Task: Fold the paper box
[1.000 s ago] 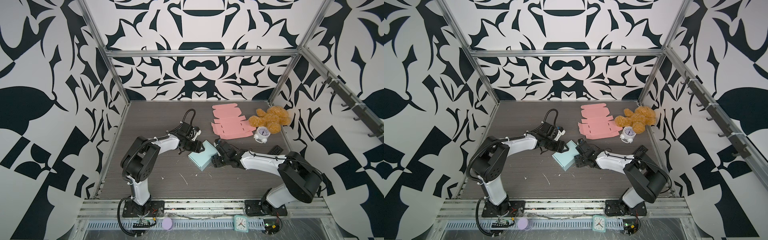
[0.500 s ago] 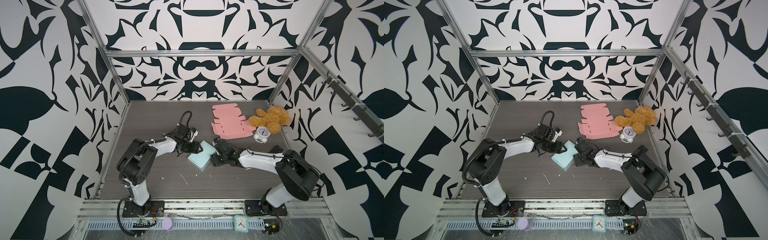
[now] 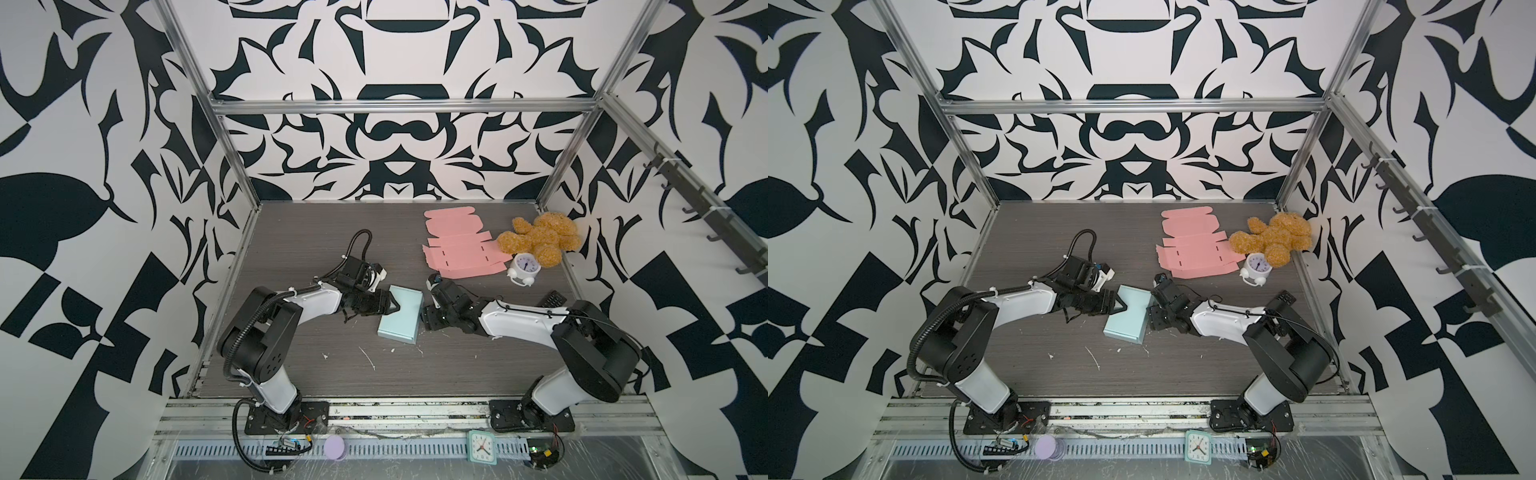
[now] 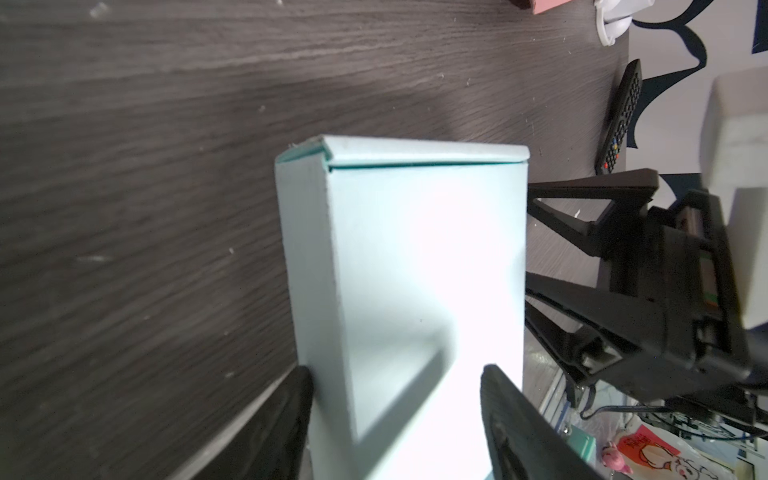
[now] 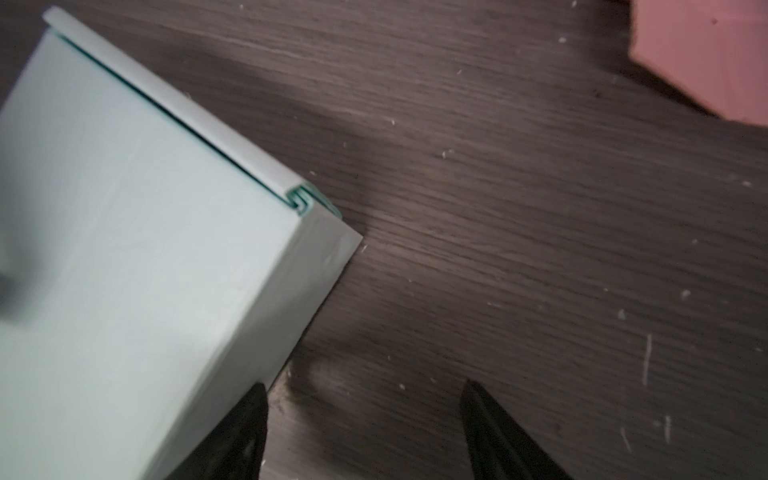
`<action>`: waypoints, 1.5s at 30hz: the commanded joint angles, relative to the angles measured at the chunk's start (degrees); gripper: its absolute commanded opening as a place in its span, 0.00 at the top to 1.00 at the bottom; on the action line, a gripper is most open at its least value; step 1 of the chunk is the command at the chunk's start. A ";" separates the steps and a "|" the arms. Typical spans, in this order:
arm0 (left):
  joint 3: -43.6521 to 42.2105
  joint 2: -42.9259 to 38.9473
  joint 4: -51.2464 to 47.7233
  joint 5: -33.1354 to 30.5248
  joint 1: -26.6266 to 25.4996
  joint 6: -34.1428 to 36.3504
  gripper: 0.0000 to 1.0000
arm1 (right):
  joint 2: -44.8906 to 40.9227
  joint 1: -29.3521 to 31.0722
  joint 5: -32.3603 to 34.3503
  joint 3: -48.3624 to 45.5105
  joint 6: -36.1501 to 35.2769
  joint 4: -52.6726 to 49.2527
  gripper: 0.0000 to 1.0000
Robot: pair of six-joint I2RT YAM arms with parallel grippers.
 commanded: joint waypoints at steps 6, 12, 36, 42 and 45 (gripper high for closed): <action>-4.22 -4.05 2.28 3.50 1.21 -1.75 0.27 | -6.41 0.10 0.27 -4.02 2.20 -0.50 0.25; -7.95 -8.44 1.10 2.75 1.38 -2.25 0.26 | -11.01 0.10 0.46 -6.84 3.83 -3.72 0.27; -17.43 -13.48 8.22 7.31 -1.76 -9.39 0.24 | -9.20 9.82 -0.36 -7.66 11.89 -1.38 0.45; -17.94 -12.53 10.44 6.97 -2.95 -10.62 0.24 | -7.92 10.19 -0.47 -7.27 11.77 -0.55 0.49; -17.67 -11.74 11.14 6.88 -3.52 -11.11 0.24 | -7.34 10.26 -0.64 -6.99 11.59 -0.19 0.52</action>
